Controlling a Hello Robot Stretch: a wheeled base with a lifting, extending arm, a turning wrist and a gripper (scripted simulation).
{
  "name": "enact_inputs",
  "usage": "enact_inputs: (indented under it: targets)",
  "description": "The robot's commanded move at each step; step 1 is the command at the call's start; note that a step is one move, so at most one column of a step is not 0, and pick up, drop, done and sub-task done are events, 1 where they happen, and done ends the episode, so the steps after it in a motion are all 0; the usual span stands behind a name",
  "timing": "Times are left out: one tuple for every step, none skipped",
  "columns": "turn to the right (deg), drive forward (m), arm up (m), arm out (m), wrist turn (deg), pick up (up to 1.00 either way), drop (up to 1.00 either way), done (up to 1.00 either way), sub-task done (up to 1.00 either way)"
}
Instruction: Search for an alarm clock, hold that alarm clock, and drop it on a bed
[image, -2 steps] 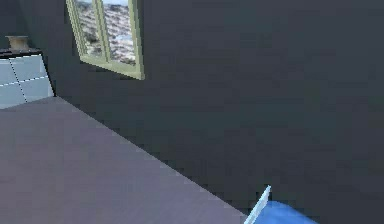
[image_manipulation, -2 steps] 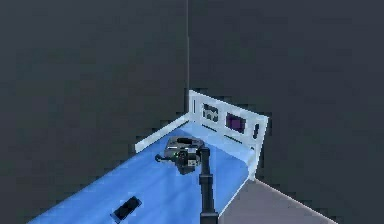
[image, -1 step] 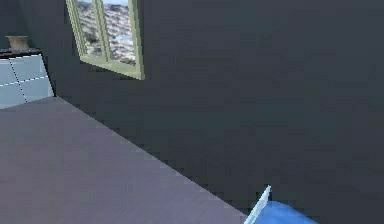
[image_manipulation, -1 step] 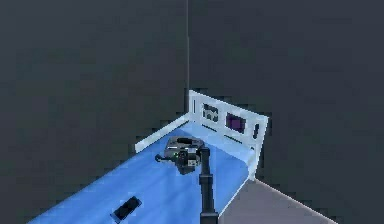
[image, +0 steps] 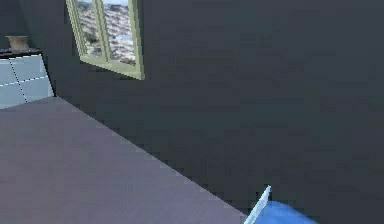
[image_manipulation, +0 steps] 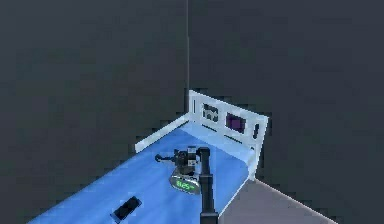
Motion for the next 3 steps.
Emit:
enact_inputs:
  targets:
    - [0.0,0.0,0.1,0.0,0.0,0.0,0.0,0.0,0.0]
    - [0.0,0.0,0.0,-0.08,0.0,0.0,0.0,0.0,0.0]
    - [0.0,0.0,0.0,0.0,0.0,0.0,0.0,1.0,0.0]
